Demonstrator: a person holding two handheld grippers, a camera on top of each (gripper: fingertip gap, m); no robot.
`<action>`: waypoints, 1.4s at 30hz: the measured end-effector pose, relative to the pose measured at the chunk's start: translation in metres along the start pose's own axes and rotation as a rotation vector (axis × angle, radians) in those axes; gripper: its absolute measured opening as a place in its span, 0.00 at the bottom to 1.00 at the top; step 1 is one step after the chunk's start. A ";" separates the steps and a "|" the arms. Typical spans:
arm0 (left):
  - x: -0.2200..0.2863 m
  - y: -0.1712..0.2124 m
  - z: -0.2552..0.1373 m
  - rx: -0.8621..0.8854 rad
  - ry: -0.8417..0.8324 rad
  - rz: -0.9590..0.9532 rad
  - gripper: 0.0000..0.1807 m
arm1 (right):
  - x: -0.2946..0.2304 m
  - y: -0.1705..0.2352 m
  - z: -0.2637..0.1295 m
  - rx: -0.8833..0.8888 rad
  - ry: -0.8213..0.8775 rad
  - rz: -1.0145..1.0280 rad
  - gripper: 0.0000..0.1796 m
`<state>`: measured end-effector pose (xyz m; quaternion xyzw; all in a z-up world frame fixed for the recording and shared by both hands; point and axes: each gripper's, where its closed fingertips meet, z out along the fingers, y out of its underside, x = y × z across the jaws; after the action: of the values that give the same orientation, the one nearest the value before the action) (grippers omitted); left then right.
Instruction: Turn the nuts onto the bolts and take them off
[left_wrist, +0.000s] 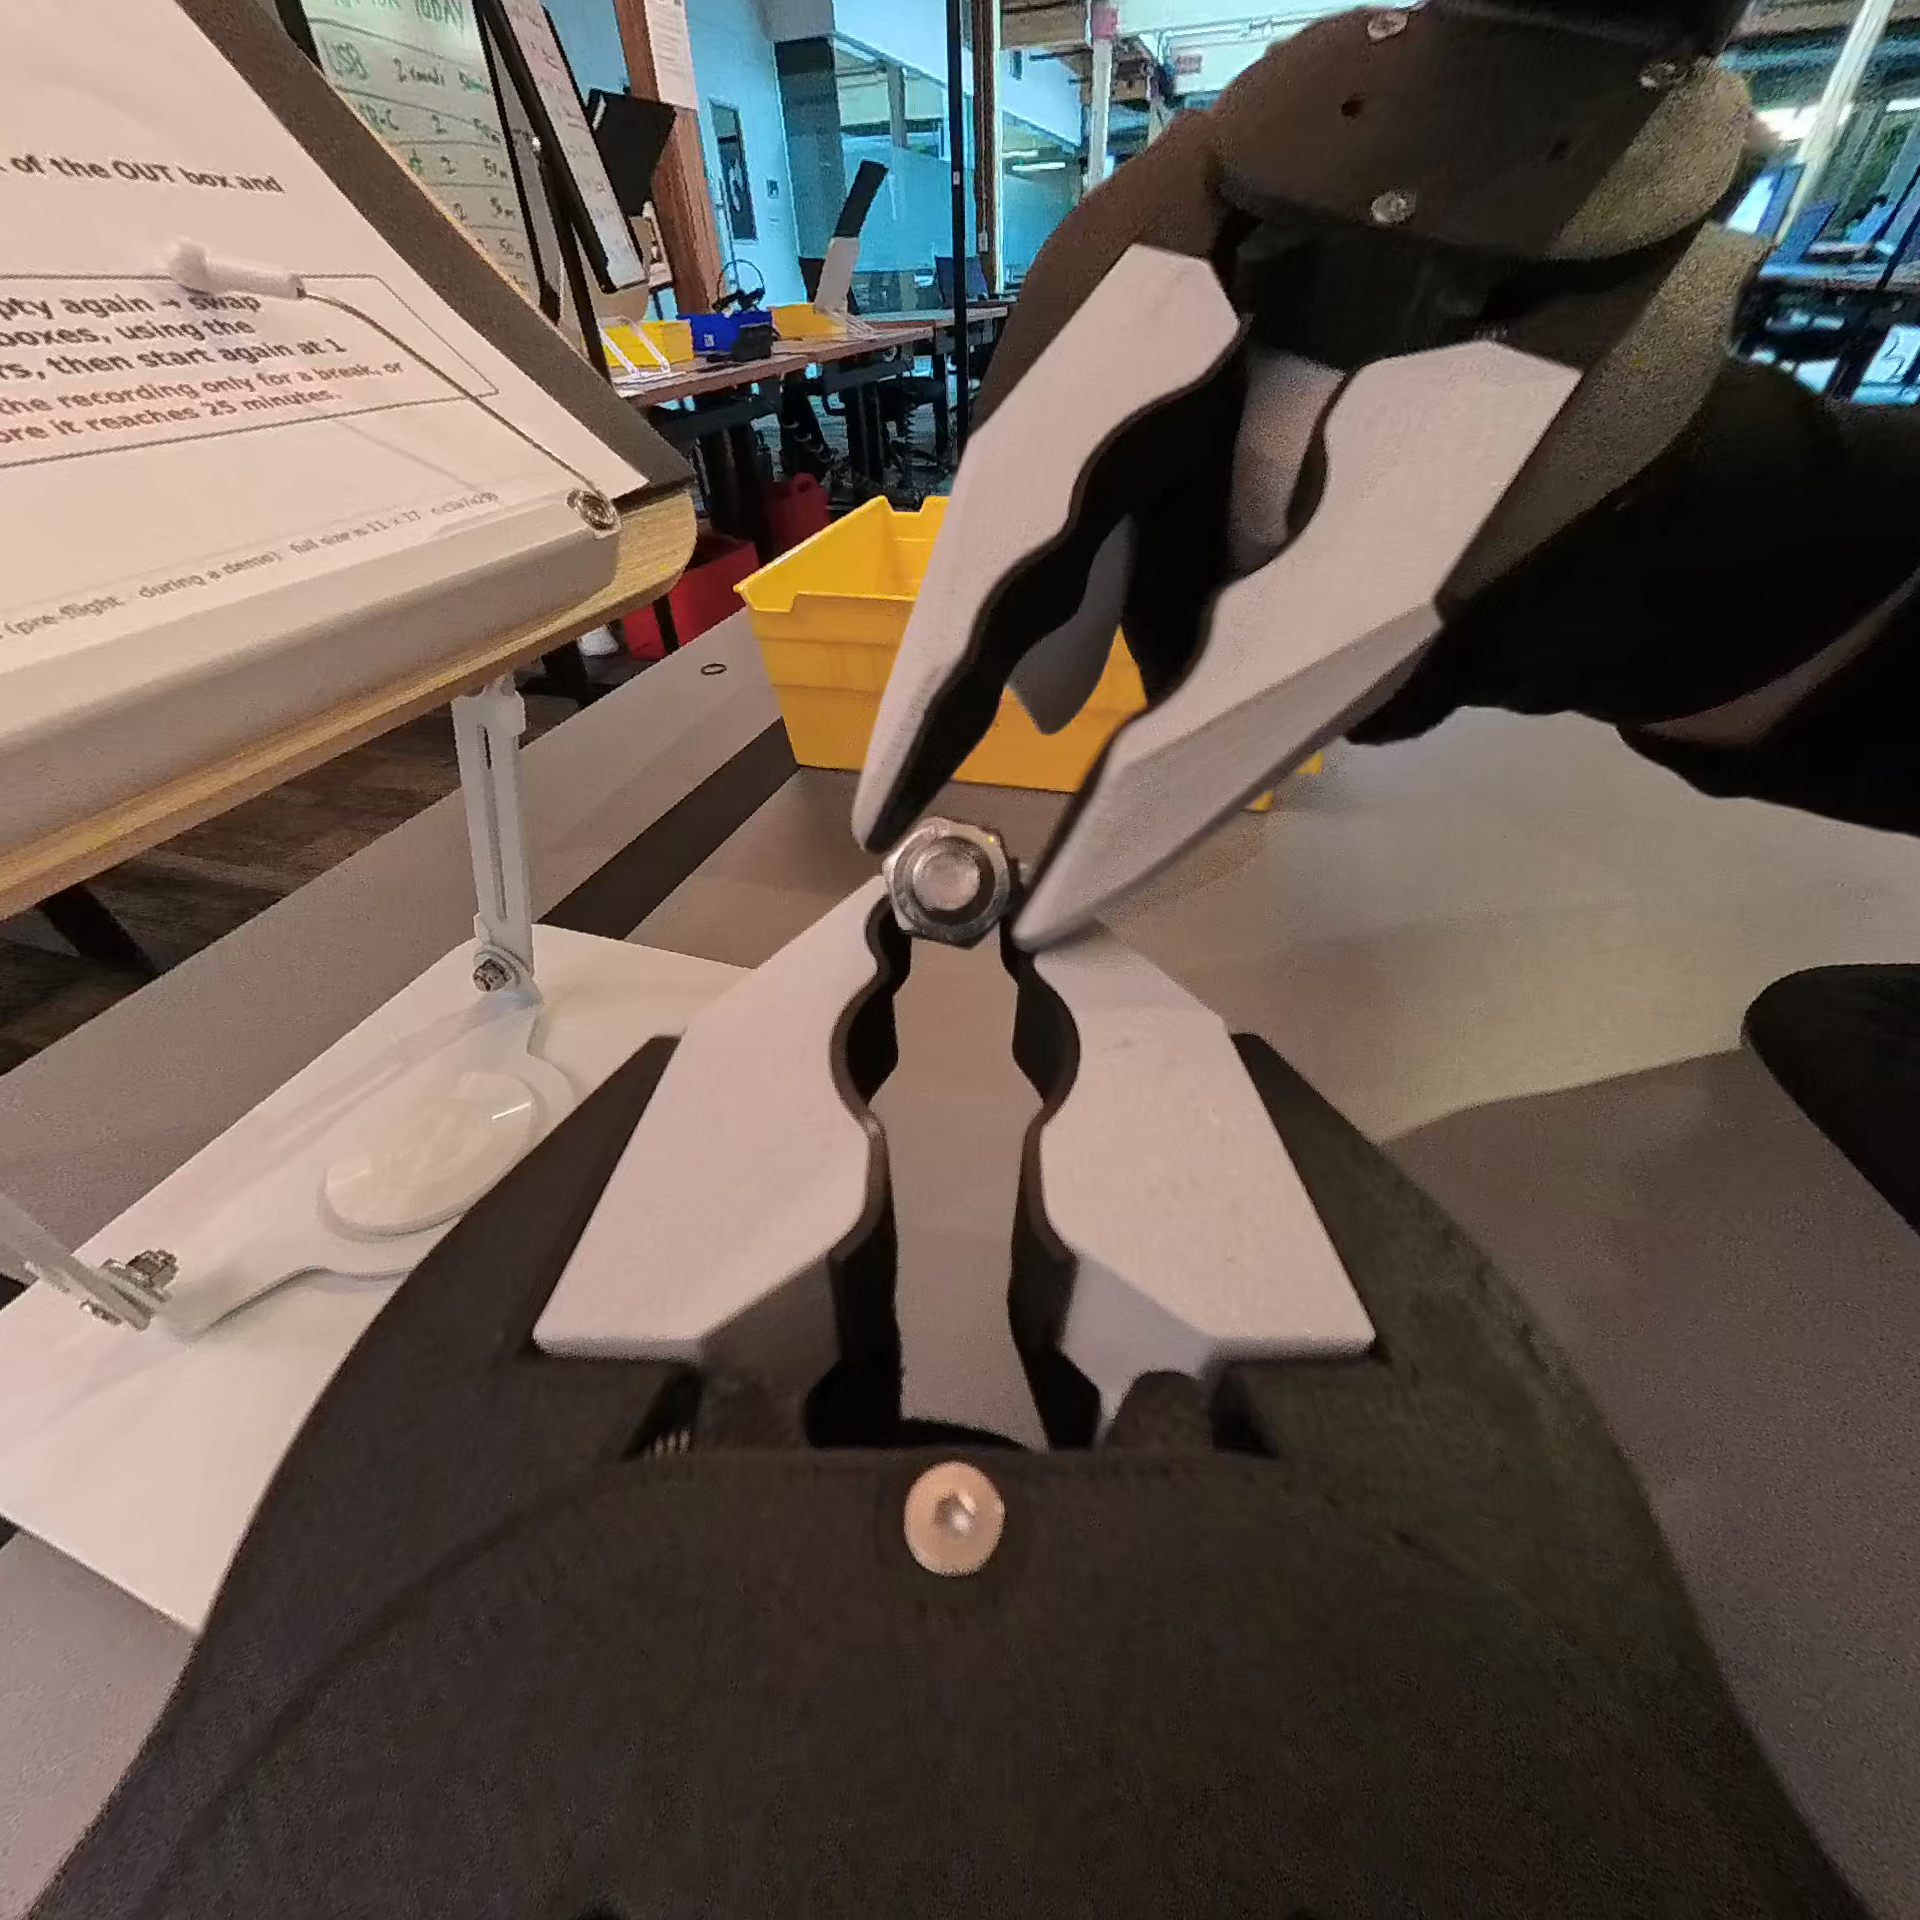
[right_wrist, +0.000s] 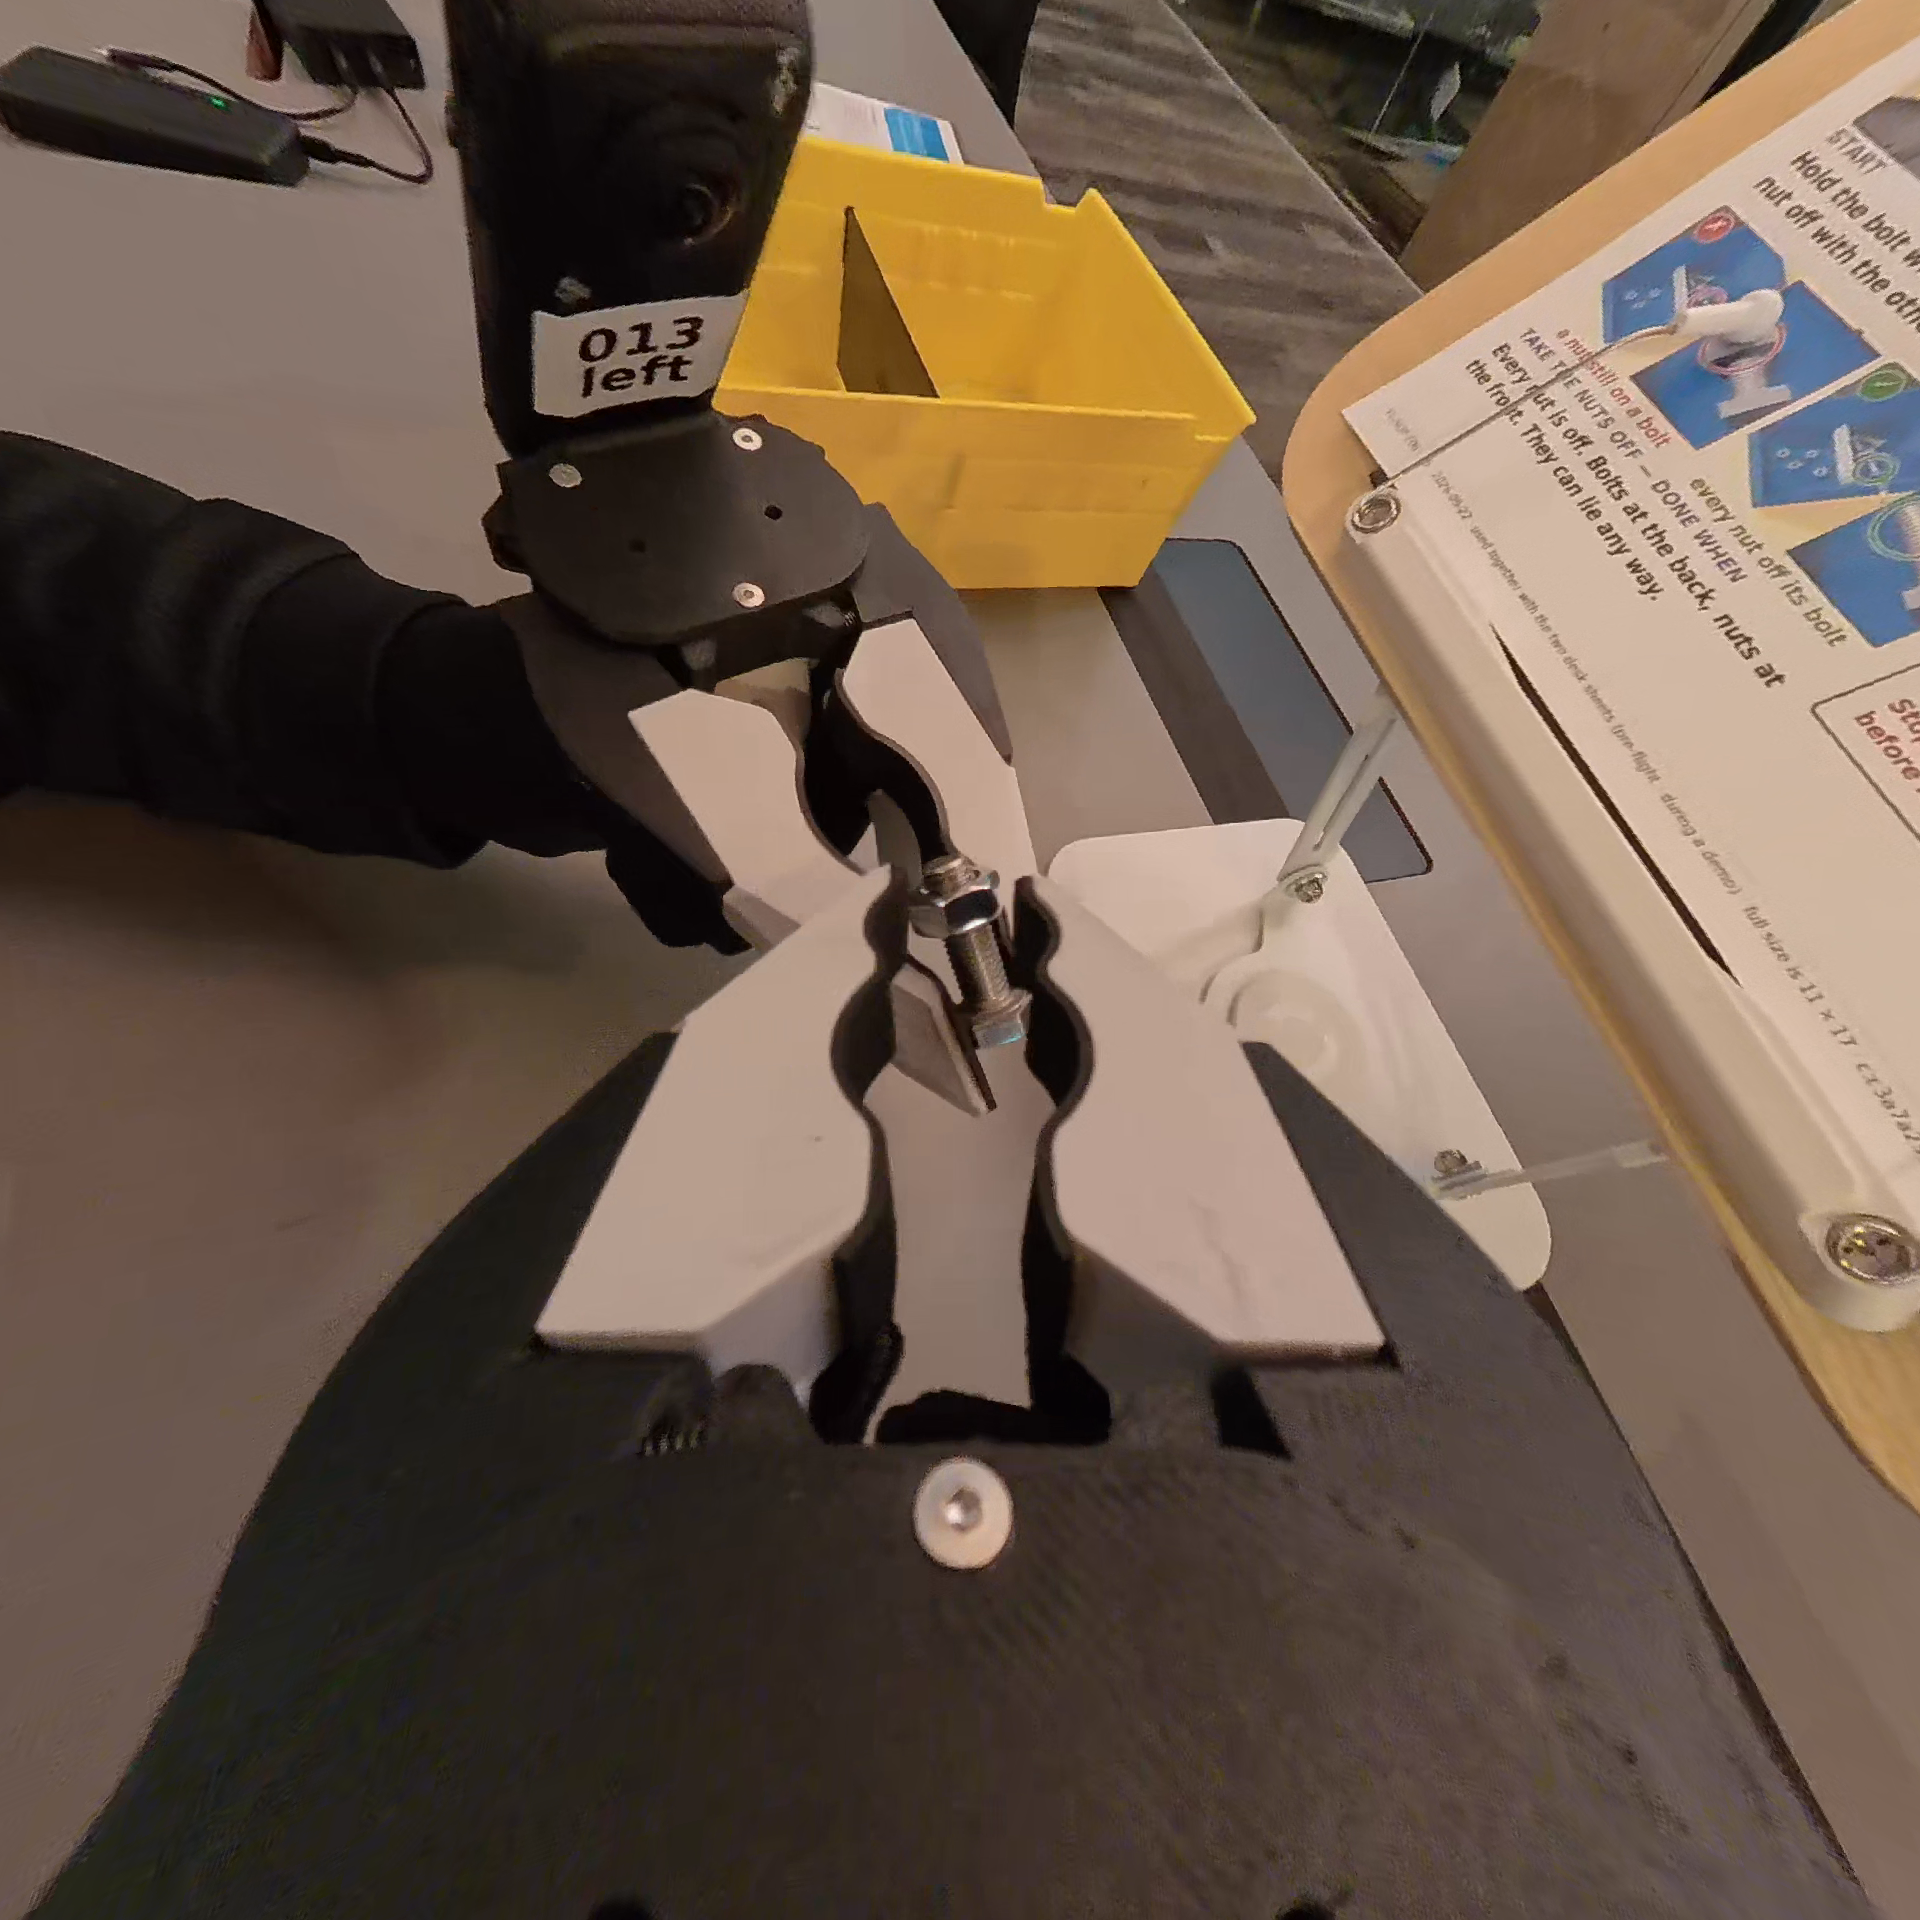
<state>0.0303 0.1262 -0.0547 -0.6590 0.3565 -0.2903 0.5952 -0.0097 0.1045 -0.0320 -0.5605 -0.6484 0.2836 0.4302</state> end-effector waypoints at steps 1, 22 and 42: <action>0.000 0.001 0.000 -0.005 -0.002 0.008 0.08 | 0.001 0.000 0.001 -0.001 0.005 0.006 0.10; 0.010 -0.012 -0.001 0.071 0.053 -0.023 0.08 | 0.016 -0.006 -0.034 0.327 -0.058 0.362 0.05; 0.005 -0.013 -0.005 0.079 0.053 -0.049 0.08 | -0.004 0.000 -0.027 0.251 -0.121 0.239 0.24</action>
<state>0.0304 0.1199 -0.0409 -0.6357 0.3442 -0.3358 0.6039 0.0139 0.0976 -0.0197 -0.5576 -0.5614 0.4445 0.4200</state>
